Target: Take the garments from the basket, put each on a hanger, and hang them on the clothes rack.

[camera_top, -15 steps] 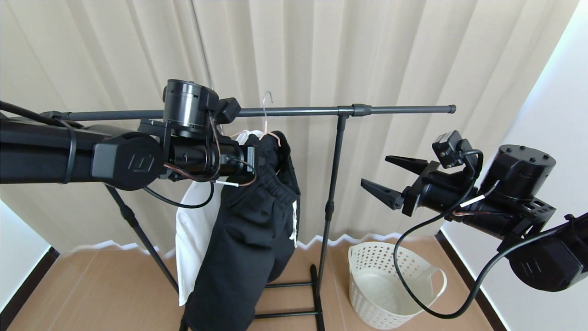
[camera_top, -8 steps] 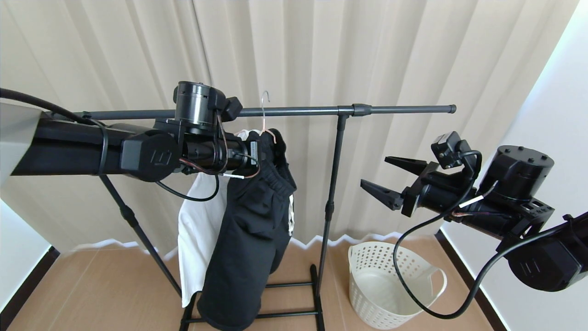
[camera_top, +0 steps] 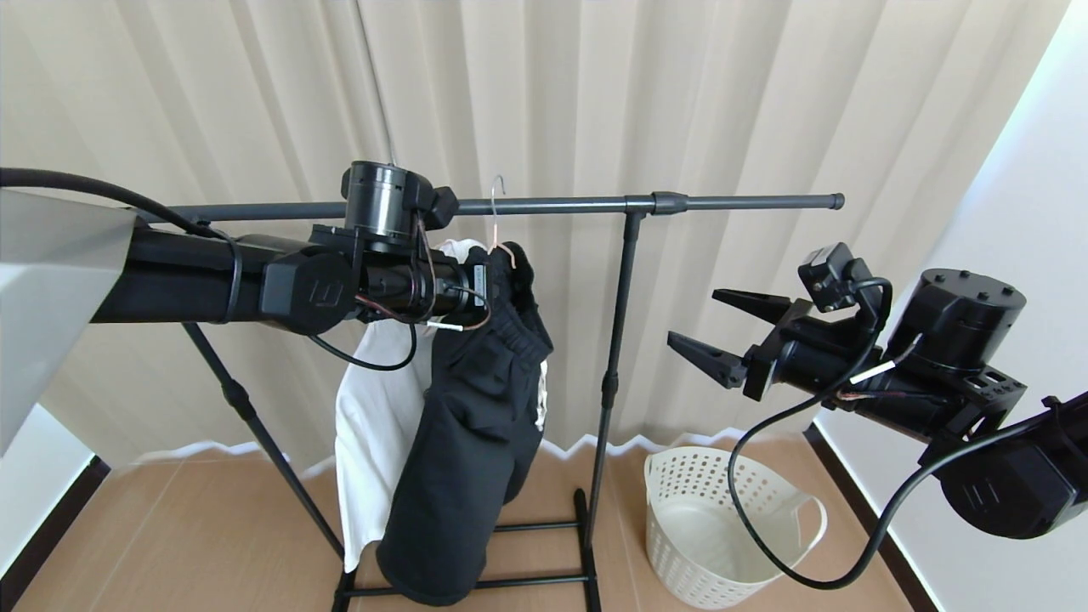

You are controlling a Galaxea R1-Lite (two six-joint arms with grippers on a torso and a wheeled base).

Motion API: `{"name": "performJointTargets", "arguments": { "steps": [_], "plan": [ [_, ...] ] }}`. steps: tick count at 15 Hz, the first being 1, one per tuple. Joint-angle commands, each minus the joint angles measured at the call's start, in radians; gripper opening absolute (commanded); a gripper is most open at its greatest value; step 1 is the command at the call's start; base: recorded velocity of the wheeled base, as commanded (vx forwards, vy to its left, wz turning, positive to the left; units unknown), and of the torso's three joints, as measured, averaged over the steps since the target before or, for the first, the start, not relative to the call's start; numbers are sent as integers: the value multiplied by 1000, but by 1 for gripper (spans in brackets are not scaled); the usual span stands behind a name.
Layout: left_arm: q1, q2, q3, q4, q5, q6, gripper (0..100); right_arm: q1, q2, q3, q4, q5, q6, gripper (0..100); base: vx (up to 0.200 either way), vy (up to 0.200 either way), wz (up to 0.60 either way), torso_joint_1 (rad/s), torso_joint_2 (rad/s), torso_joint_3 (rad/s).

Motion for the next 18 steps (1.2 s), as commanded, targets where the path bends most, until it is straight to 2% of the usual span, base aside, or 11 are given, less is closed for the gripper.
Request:
{"name": "performJointTargets", "arguments": {
  "steps": [1,18],
  "plan": [
    [0,16,-8,-1,0,0,0,0,0,-2,-1,1,-1,100,0,0,0,0,0,0],
    [3,74,-28,-1,1,-2,0,0,2,-3,-1,1,-1,100,0,0,0,0,0,0]
  ]
}}
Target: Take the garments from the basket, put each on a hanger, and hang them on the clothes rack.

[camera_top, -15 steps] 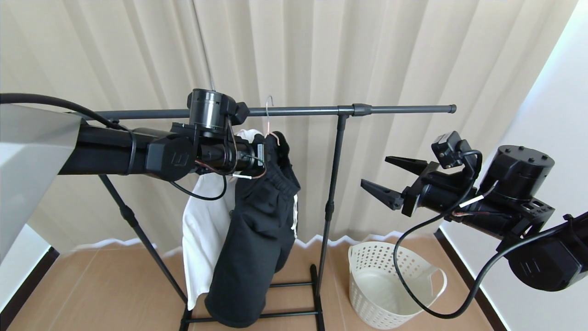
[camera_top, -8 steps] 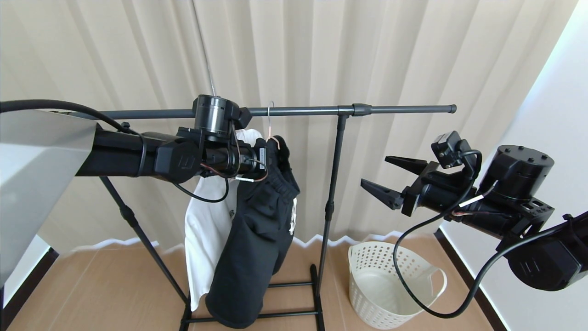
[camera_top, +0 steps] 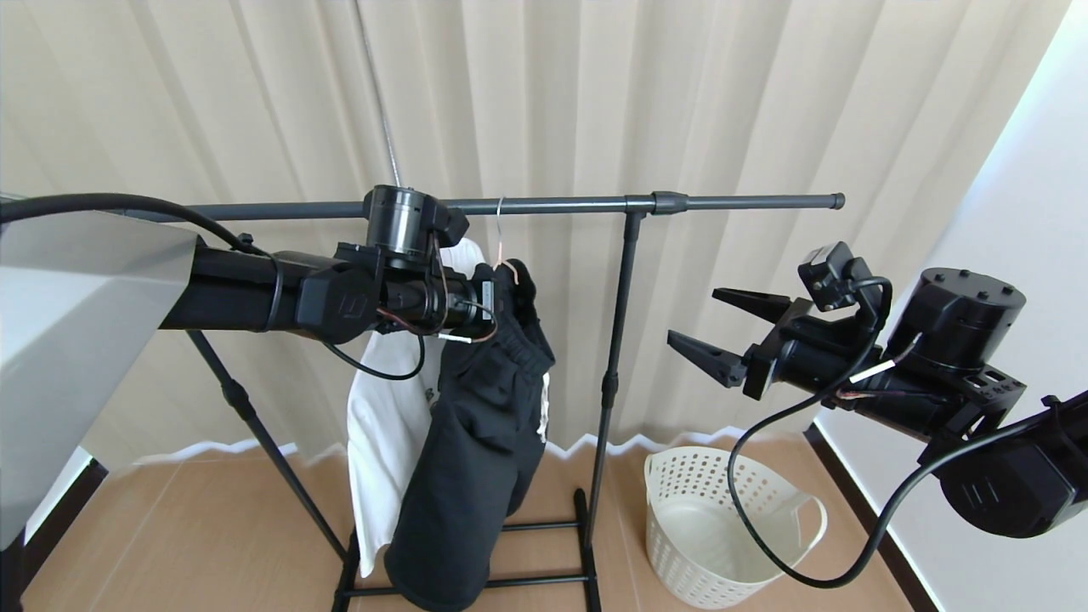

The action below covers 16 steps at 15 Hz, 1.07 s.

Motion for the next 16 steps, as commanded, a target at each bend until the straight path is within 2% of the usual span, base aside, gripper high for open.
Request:
{"name": "performJointTargets", "arguments": {
  "steps": [1,5,6,16],
  "plan": [
    [0,4,-1,0,0,-4,0,0,1,0,0,1,0,100,0,0,0,0,0,0],
    [2,4,-1,0,0,-7,0,0,1,0,0,1,0,100,0,0,0,0,0,0],
    [2,4,-1,0,0,-7,100,0,1,0,0,1,0,100,0,0,0,0,0,0],
    [2,0,2,0,4,-7,100,0,1,-1,0,1,0,100,0,0,0,0,0,0]
  ]
}}
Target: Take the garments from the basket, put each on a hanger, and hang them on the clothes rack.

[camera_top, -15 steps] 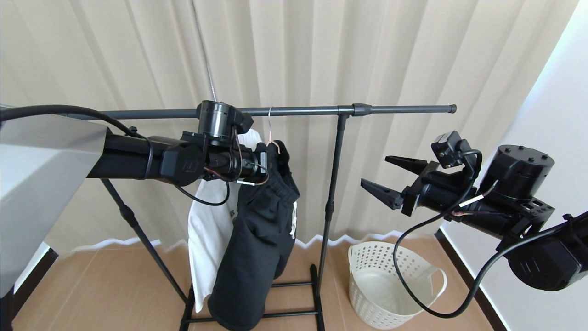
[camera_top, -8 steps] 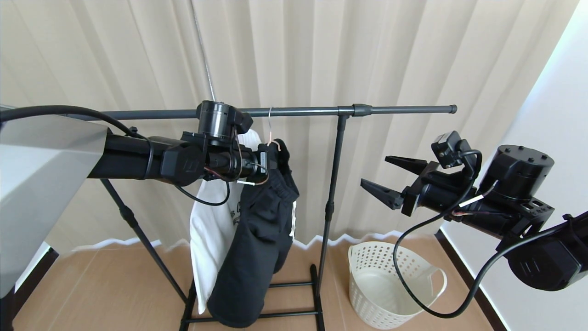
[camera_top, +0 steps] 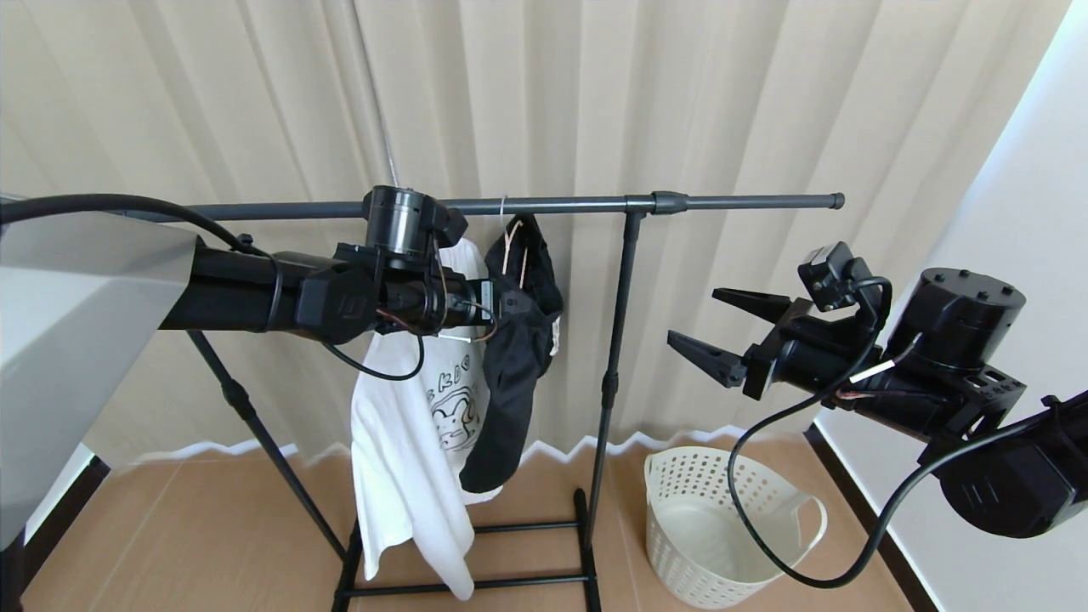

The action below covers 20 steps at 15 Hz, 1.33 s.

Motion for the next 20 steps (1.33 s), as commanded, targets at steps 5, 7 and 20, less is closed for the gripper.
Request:
{"name": "performJointTargets", "arguments": {
  "steps": [5,7,20],
  "plan": [
    [-2,-92,43,11,14,1,100,1,-11,5,0,1,0,100,0,0,0,0,0,0],
    [-2,-143,89,11,25,3,100,1,-19,3,0,-6,0,100,0,0,0,0,0,0],
    [9,-1107,1051,2,48,23,100,14,-798,443,526,-392,63,100,0,0,0,0,0,0]
  ]
}}
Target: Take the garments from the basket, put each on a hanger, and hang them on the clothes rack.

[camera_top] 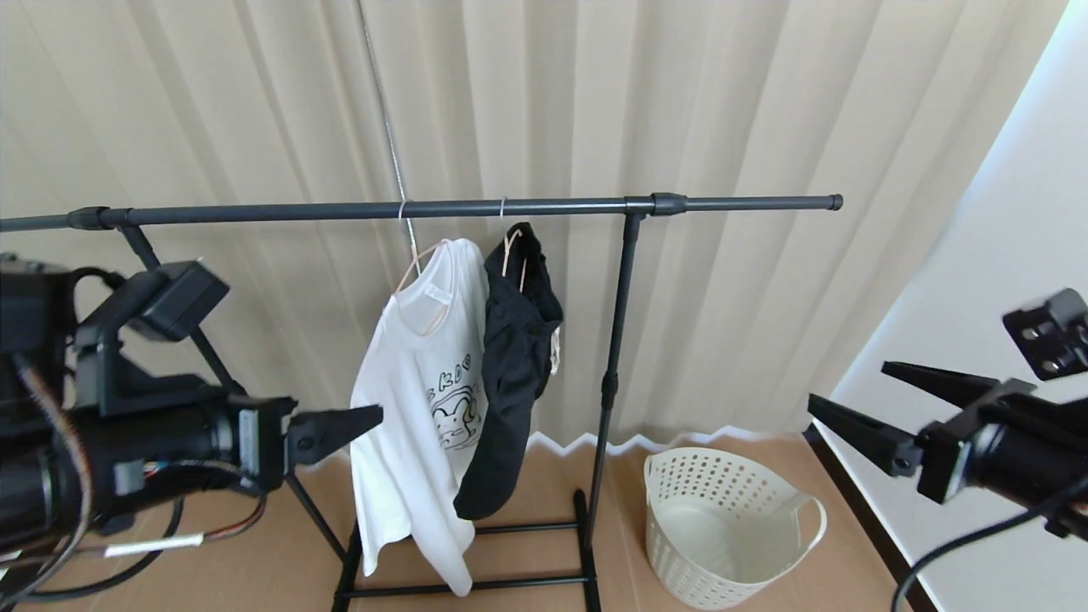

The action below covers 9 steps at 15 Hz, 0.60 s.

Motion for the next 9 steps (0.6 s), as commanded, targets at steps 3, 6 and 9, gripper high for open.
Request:
{"name": "performJointTargets", "arguments": {
  "steps": [3,6,9],
  "plan": [
    [7,-397,332,2,3,-2,100,11,-301,308,5,-78,-1,100,0,0,0,0,0,0],
    [7,-550,450,11,16,-2,100,10,-502,369,158,-83,0,100,0,0,0,0,0,0],
    [7,-690,551,51,62,26,100,16,-828,369,517,-81,-16,100,0,0,0,0,0,0]
  ]
}}
